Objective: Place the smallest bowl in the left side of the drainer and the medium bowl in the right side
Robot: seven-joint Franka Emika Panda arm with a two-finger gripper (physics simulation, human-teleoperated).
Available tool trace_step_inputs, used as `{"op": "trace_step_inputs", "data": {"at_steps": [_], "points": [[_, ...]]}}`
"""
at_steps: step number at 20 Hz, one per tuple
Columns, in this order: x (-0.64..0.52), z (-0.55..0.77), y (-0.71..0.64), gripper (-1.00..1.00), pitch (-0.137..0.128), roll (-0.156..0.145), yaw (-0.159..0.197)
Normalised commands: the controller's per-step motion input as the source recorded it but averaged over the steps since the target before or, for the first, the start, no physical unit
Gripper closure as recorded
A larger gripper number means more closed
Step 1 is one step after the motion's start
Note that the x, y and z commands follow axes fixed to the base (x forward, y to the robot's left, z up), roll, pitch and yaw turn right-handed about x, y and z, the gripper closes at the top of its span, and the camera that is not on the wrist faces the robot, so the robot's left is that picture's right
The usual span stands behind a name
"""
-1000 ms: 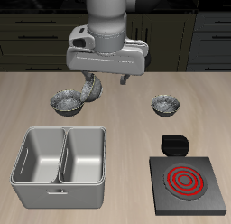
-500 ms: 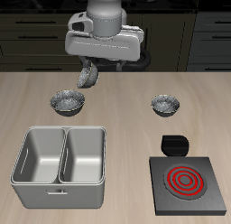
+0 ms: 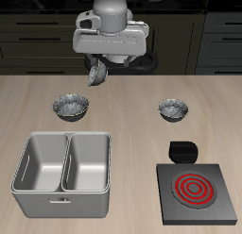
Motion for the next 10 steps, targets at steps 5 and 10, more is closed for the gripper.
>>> {"op": "trace_step_inputs", "data": {"at_steps": [5,10], "points": [[-0.38,-0.14,-0.02,-1.0,0.011,0.018,0.033],[-0.49,-0.14,0.04,-1.0,-0.015,0.004,0.04]]}}
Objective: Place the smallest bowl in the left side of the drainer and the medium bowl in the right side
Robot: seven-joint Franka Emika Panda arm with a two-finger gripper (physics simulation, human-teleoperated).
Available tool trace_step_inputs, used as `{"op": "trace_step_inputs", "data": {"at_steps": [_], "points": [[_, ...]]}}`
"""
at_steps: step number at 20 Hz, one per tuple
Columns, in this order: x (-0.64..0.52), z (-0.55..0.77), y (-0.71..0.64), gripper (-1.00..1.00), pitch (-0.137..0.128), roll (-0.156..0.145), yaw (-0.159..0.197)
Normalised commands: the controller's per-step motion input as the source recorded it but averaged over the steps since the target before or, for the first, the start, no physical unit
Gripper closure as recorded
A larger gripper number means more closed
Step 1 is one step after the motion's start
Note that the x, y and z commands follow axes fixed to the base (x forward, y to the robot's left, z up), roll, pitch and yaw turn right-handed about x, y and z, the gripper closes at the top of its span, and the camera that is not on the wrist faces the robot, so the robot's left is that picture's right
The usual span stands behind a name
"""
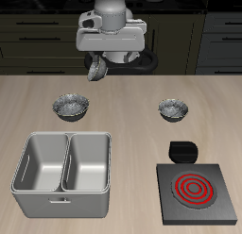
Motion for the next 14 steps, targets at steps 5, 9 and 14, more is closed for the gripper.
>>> {"op": "trace_step_inputs", "data": {"at_steps": [5,9,14], "points": [[-0.4,0.06,-0.01,-1.0,-0.055,-0.038,-0.005],[-0.18,-0.07,0.0,-1.0,0.008,-0.026,0.002],[-0.26,-0.02,-0.03,-1.0,0.028,-0.071,-0.015]]}}
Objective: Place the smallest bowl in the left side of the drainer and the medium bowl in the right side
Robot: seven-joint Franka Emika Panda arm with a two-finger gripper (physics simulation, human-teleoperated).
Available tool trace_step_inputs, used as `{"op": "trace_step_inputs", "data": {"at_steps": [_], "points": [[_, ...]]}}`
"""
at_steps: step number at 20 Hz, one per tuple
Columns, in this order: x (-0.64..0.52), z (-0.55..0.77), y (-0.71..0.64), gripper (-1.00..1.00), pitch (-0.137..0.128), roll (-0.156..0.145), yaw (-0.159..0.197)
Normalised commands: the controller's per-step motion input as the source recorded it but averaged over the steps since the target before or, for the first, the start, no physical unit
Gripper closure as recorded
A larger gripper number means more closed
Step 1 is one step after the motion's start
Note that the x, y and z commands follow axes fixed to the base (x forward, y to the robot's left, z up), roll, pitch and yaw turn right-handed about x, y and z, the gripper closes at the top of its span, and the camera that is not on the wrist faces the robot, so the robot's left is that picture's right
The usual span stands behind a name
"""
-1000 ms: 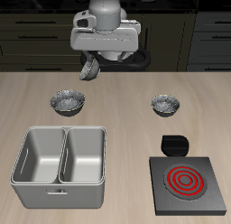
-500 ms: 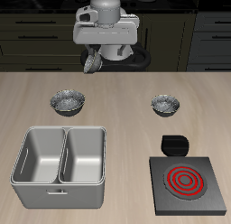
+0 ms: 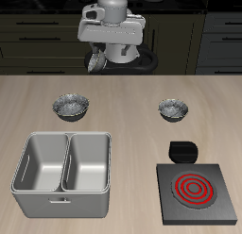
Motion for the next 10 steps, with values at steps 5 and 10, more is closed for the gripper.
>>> {"op": "trace_step_inputs", "data": {"at_steps": [5,10], "points": [[-0.16,0.0,-0.01,-1.0,0.021,-0.058,-0.031],[-0.17,-0.07,0.22,-1.0,0.005,0.006,0.029]]}}
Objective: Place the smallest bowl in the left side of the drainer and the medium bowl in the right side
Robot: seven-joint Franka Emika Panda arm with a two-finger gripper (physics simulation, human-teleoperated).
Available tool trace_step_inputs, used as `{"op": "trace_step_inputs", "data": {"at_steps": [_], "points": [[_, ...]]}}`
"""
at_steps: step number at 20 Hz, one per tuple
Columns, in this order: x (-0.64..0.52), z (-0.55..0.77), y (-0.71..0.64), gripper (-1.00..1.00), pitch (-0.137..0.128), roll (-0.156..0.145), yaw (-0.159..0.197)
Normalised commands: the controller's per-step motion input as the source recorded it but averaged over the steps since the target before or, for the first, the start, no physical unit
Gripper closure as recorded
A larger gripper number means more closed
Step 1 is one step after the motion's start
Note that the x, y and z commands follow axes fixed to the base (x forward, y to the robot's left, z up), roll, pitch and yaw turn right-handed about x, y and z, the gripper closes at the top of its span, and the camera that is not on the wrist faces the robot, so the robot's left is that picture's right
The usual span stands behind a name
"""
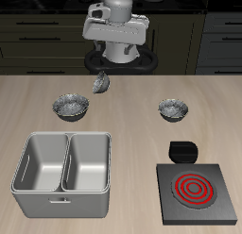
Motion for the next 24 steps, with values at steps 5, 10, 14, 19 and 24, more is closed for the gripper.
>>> {"op": "trace_step_inputs", "data": {"at_steps": [5,10,14,19,24], "points": [[-0.03,-0.01,0.31,-1.0,0.016,0.026,0.001],[-0.03,-0.03,0.45,-1.0,0.024,0.022,-0.001],[-0.03,-0.05,0.33,-1.0,0.011,0.035,0.008],[0.01,-0.08,0.46,-1.0,0.012,0.036,0.019],[-0.01,-0.11,0.32,-1.0,0.018,0.021,0.001]]}}
